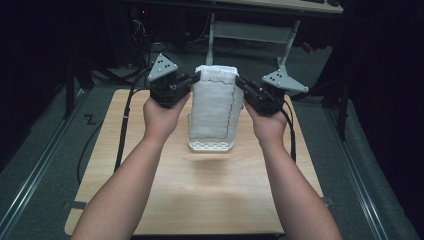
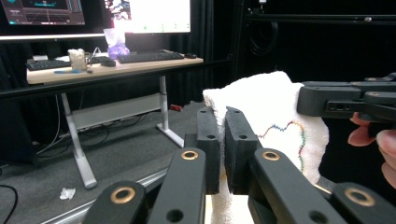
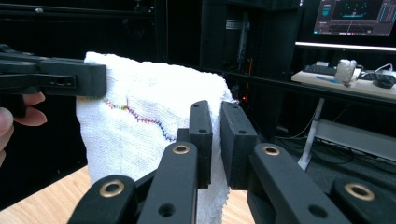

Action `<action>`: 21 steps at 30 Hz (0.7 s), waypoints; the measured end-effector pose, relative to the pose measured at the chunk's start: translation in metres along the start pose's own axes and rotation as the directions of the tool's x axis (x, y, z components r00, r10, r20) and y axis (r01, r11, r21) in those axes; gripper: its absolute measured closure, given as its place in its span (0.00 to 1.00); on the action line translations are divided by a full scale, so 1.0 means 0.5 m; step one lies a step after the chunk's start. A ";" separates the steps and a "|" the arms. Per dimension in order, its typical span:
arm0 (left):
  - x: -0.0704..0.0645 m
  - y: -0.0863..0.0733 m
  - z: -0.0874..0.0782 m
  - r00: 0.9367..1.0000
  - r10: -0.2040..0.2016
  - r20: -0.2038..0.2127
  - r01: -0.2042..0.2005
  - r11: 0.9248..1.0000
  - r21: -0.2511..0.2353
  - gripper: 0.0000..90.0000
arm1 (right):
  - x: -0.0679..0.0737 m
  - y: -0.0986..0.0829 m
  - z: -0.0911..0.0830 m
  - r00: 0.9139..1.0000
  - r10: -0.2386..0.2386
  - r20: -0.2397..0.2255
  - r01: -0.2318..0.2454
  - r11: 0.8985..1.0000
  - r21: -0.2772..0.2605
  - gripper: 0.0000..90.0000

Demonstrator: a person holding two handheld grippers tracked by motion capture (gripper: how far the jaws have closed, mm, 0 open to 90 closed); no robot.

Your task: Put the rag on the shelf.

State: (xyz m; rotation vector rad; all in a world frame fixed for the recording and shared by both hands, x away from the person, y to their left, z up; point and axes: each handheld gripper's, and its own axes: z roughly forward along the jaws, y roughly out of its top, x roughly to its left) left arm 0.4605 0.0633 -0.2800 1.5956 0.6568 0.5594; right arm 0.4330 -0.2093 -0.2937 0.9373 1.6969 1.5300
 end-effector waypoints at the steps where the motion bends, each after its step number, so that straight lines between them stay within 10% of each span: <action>1: 0.005 0.001 0.006 1.000 0.001 -0.001 -0.001 1.000 0.008 0.96 | -0.004 0.000 0.006 1.000 0.001 0.002 -0.001 1.000 0.000 0.93; 11: 0.066 -0.022 0.072 0.997 -0.046 -0.062 0.046 0.999 0.004 0.95 | -0.029 0.001 0.084 0.998 -0.036 0.046 0.034 0.998 0.052 0.93; 21: 0.108 -0.084 0.134 0.991 -0.036 -0.126 0.054 0.987 0.148 0.95 | -0.062 -0.048 0.168 0.998 -0.035 0.043 0.028 0.987 0.160 0.93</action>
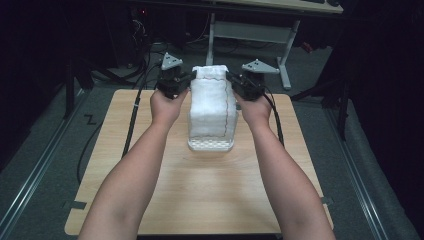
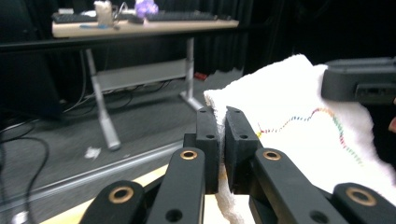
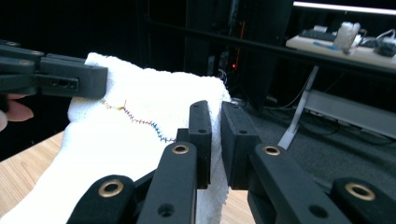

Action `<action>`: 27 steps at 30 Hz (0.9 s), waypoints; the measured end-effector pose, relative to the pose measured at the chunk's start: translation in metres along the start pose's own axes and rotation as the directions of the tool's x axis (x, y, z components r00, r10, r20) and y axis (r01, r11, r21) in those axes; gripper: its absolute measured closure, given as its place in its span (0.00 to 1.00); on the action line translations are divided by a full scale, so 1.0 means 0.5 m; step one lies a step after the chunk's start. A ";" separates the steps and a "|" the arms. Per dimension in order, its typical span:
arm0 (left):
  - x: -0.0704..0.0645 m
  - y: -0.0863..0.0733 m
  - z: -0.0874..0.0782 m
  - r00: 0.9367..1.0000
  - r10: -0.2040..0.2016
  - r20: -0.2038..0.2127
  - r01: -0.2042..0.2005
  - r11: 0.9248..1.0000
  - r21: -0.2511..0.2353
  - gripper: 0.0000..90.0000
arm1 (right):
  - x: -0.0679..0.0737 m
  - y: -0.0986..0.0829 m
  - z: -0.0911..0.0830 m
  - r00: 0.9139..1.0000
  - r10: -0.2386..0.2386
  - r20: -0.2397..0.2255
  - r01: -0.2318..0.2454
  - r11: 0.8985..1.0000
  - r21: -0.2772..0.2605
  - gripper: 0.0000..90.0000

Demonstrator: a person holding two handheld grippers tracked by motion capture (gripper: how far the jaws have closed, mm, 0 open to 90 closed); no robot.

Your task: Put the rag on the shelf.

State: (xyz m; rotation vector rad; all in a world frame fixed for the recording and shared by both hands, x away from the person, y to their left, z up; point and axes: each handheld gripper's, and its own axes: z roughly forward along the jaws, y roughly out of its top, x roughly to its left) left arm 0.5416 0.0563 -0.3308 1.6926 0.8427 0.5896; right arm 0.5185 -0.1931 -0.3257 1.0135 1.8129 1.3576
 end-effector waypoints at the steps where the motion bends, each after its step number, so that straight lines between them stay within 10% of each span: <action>1: 0.000 0.000 0.000 1.000 0.000 0.000 0.000 1.000 0.000 0.95 | 0.000 0.000 0.000 1.000 0.000 0.000 0.000 1.000 0.000 0.93; 17: 0.025 -0.075 0.065 0.999 -0.040 -0.017 0.042 0.979 0.202 0.93 | -0.022 -0.053 0.078 0.999 0.047 -0.013 -0.043 0.979 0.199 0.90; 27: 0.030 -0.067 0.047 0.996 -0.085 -0.012 0.086 0.984 0.154 0.70 | -0.026 -0.050 0.073 0.998 0.056 -0.013 -0.052 0.981 0.185 0.66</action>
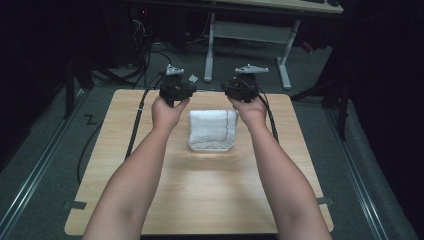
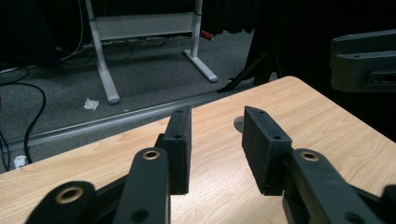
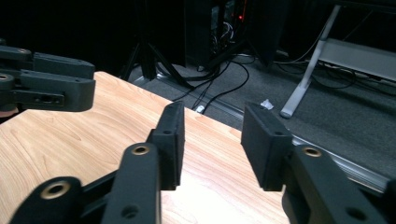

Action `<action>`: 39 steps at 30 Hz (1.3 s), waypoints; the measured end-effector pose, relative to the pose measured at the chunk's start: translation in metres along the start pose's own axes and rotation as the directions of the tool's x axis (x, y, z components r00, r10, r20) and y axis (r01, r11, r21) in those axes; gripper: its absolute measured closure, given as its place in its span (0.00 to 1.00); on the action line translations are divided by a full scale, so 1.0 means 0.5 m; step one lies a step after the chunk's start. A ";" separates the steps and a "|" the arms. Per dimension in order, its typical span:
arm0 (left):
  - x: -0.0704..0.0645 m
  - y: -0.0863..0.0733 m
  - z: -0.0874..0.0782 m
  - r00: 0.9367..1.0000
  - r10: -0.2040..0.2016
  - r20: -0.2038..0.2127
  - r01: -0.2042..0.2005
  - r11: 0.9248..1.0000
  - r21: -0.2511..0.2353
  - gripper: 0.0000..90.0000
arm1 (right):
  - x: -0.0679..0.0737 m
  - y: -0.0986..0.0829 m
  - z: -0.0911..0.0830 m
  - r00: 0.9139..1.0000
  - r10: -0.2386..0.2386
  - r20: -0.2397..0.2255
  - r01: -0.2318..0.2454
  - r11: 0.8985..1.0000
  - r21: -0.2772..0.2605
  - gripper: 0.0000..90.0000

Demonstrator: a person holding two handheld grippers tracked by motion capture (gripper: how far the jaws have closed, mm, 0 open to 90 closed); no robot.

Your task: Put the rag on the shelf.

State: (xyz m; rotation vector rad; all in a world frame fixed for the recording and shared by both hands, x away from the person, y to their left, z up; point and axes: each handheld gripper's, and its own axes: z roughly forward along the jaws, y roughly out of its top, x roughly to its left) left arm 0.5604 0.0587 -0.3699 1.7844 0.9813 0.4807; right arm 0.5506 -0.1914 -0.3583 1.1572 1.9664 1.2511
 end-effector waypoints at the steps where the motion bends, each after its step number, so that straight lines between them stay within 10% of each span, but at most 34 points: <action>1: -0.001 0.000 -0.003 1.000 0.003 0.002 -0.003 1.000 -0.001 0.69 | 0.001 -0.003 -0.008 1.000 -0.011 0.009 0.011 1.000 0.001 0.65; 15: -0.036 -0.042 -0.102 1.000 0.025 0.013 -0.024 0.999 -0.046 0.69 | 0.023 -0.056 -0.107 0.996 -0.071 0.058 0.072 0.997 -0.011 0.63; 19: -0.039 -0.063 -0.141 0.997 -0.017 0.079 0.020 0.999 -0.038 0.67 | 0.038 -0.075 -0.146 0.997 -0.056 0.055 0.058 0.998 -0.035 0.59; 28: -0.062 -0.150 -0.230 0.997 0.028 0.065 -0.023 0.997 -0.072 0.66 | 0.068 -0.137 -0.221 0.997 -0.063 0.047 0.066 0.996 -0.064 0.55; 39: -0.099 -0.304 -0.293 0.993 0.074 0.094 -0.074 0.997 -0.001 0.63 | 0.128 -0.272 -0.267 0.998 -0.065 0.010 0.065 0.998 -0.024 0.54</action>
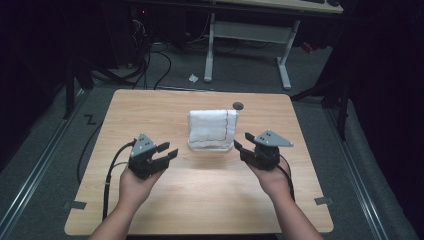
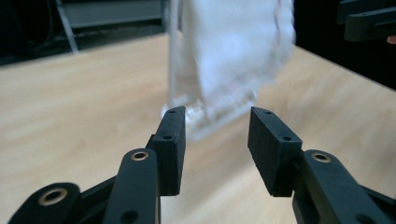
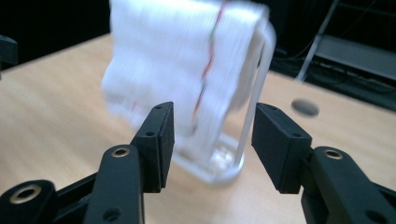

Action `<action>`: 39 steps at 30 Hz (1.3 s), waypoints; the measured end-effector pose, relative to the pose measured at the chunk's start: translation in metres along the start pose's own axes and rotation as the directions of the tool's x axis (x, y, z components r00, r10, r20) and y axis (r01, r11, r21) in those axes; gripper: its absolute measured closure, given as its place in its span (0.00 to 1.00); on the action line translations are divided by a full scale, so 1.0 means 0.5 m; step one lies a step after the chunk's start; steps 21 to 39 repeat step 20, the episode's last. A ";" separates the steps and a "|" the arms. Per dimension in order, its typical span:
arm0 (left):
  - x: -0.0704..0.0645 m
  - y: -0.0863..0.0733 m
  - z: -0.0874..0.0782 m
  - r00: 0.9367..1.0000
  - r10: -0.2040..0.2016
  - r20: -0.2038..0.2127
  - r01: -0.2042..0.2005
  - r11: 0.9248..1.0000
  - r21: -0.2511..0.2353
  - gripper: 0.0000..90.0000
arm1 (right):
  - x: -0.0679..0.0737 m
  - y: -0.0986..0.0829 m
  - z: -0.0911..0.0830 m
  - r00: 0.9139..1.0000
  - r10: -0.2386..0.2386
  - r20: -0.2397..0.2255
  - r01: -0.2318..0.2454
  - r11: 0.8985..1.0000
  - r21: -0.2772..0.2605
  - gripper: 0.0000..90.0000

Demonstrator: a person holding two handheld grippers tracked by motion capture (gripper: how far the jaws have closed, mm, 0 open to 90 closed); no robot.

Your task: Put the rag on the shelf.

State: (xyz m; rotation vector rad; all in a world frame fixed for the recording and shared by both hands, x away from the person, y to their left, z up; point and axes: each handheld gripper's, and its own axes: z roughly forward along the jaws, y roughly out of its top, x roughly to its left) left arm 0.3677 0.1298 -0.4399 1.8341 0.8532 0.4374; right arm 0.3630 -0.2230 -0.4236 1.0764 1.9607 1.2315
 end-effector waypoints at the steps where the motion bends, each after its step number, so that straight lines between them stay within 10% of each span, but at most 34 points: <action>1: -0.005 -0.017 -0.002 1.000 -0.001 0.002 0.001 1.000 0.013 0.63 | 0.006 -0.016 -0.002 1.000 -0.001 0.003 0.001 1.000 0.011 0.54; 7: -0.030 -0.124 0.004 0.998 -0.045 0.053 0.039 0.994 0.102 0.62 | 0.042 -0.117 -0.008 1.000 -0.006 0.001 0.006 0.996 0.085 0.54; 10: -0.046 -0.164 0.005 0.999 0.011 0.046 -0.018 0.989 0.148 0.62 | 0.052 -0.151 -0.013 1.000 -0.013 0.011 0.012 0.995 0.100 0.53; 12: -0.051 -0.167 0.016 0.995 0.043 0.093 -0.063 0.971 0.230 0.58 | 0.058 -0.192 -0.025 1.000 -0.007 0.011 0.005 0.994 0.112 0.56; 15: -0.050 -0.176 0.027 0.994 0.047 0.097 -0.070 0.965 0.251 0.58 | 0.050 -0.210 -0.034 0.999 0.023 -0.022 -0.019 0.988 0.151 0.54; 20: -0.043 -0.169 0.033 0.995 0.022 0.094 -0.042 0.976 0.214 0.57 | 0.044 -0.216 -0.030 0.999 0.048 -0.018 -0.044 0.987 0.153 0.53; 39: -0.043 -0.169 0.033 0.995 0.022 0.094 -0.042 0.976 0.214 0.57 | 0.044 -0.216 -0.030 0.999 0.048 -0.018 -0.044 0.987 0.153 0.53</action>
